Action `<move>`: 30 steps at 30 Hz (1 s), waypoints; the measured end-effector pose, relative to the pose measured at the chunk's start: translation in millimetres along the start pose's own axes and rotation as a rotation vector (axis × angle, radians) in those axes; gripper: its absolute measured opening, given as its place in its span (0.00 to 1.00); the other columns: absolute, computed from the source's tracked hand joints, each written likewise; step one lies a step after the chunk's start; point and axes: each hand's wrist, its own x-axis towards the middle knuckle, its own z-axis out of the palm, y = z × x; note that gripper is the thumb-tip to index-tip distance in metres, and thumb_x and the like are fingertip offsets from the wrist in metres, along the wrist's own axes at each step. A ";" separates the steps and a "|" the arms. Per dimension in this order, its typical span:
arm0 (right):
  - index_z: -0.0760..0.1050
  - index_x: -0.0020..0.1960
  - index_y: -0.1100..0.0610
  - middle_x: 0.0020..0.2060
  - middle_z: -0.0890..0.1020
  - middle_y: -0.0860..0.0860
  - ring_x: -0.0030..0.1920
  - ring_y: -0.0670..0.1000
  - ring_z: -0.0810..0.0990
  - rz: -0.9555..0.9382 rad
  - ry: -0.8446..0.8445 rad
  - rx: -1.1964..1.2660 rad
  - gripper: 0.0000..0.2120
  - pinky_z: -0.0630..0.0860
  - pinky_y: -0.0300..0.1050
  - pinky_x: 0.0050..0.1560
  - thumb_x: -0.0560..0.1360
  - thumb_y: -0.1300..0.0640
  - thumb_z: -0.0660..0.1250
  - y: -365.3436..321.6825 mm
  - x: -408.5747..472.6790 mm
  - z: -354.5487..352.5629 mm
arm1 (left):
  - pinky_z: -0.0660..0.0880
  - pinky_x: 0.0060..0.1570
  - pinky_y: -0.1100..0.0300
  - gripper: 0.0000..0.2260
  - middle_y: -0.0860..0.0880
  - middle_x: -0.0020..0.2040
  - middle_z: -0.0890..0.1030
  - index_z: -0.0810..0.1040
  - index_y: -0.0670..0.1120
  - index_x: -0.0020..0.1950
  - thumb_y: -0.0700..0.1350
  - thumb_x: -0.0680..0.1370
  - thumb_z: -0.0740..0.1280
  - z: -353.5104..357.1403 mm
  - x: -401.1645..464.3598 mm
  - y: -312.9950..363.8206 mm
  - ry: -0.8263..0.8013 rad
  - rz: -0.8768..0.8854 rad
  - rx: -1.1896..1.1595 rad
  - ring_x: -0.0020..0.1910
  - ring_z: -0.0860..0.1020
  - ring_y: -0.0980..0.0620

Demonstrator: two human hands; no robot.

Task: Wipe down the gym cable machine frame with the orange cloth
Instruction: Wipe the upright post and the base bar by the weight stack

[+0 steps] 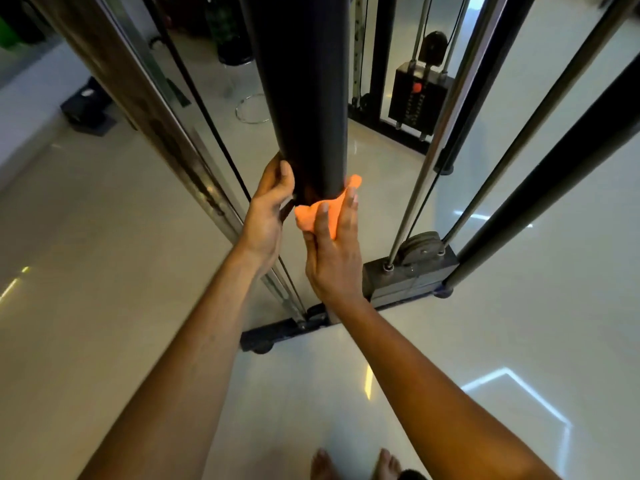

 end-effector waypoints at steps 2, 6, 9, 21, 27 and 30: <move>0.25 0.84 0.36 0.87 0.34 0.55 0.87 0.67 0.51 0.056 -0.113 -0.006 0.48 0.79 0.71 0.67 0.89 0.50 0.65 29.3 -36.9 16.5 | 0.66 0.79 0.44 0.22 0.50 0.75 0.78 0.73 0.49 0.78 0.55 0.86 0.60 -3.0 0.5 -15.9 -0.022 0.027 0.013 0.76 0.73 0.50; 0.27 0.84 0.34 0.87 0.34 0.50 0.87 0.63 0.51 0.110 -0.124 0.107 0.40 0.79 0.71 0.68 0.89 0.43 0.56 34.4 -49.8 26.6 | 0.64 0.80 0.40 0.29 0.53 0.77 0.76 0.70 0.53 0.81 0.64 0.83 0.61 -12.9 3.7 -55.9 -0.038 -0.036 0.029 0.77 0.72 0.50; 0.31 0.86 0.39 0.88 0.37 0.51 0.88 0.62 0.49 0.039 0.059 0.125 0.36 0.75 0.68 0.74 0.90 0.42 0.53 22.1 -22.1 25.6 | 0.67 0.78 0.42 0.27 0.51 0.69 0.83 0.76 0.52 0.78 0.66 0.86 0.54 -17.0 9.9 -85.4 -0.038 -0.057 0.034 0.71 0.78 0.50; 0.35 0.87 0.39 0.87 0.34 0.50 0.86 0.64 0.53 -0.186 0.198 0.125 0.35 0.76 0.71 0.71 0.91 0.44 0.55 90.4 -59.6 92.1 | 0.76 0.59 0.53 0.25 0.52 0.61 0.86 0.82 0.52 0.71 0.66 0.85 0.60 -21.6 34.1 -146.2 -0.056 0.325 -0.001 0.63 0.82 0.48; 0.36 0.87 0.38 0.87 0.32 0.45 0.87 0.62 0.51 -0.241 0.183 0.060 0.36 0.78 0.67 0.70 0.90 0.43 0.56 125.6 -93.2 121.2 | 0.70 0.76 0.49 0.26 0.52 0.71 0.82 0.77 0.51 0.77 0.63 0.84 0.64 -26.9 40.4 -173.3 -0.157 0.428 -0.033 0.73 0.77 0.50; 0.34 0.87 0.37 0.86 0.30 0.44 0.87 0.61 0.51 -0.222 0.141 0.075 0.36 0.78 0.67 0.70 0.90 0.43 0.56 151.3 -118.9 140.9 | 0.69 0.77 0.47 0.20 0.55 0.69 0.83 0.79 0.56 0.73 0.61 0.84 0.66 -30.9 35.1 -192.0 -0.136 0.433 -0.009 0.72 0.77 0.52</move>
